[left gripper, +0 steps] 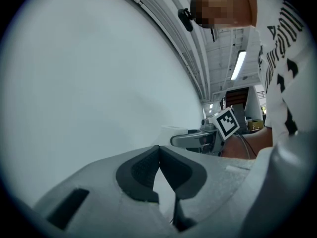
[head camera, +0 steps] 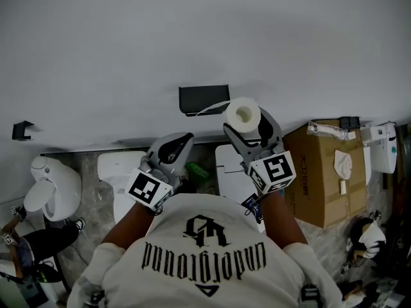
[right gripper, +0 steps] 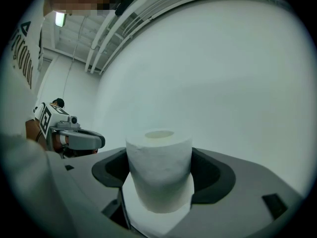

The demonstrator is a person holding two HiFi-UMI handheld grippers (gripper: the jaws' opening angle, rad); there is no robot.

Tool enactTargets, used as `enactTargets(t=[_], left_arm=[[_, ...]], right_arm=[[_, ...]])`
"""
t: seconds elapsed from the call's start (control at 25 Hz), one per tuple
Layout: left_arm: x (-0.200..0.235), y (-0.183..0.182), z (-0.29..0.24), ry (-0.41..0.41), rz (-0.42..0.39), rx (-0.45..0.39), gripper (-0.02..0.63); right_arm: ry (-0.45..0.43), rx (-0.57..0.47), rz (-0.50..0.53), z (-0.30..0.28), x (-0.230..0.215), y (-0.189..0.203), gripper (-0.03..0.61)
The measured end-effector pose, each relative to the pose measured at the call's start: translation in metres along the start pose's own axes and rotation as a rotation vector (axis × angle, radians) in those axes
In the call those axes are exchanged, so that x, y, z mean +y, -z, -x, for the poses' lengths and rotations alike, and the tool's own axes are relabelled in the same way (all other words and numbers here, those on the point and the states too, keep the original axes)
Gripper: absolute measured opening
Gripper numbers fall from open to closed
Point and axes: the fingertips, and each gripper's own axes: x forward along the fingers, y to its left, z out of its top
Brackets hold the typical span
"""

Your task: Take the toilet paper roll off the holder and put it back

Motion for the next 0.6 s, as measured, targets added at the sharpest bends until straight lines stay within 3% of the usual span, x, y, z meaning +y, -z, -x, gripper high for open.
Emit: enactTargets(t=[0.6], left_arm=[[-0.024, 0.0, 0.032, -0.027, -0.003, 0.035, 0.014]], right_arm=[[-0.022, -0.022, -0.001, 0.026, 0.024, -0.006, 0.333]])
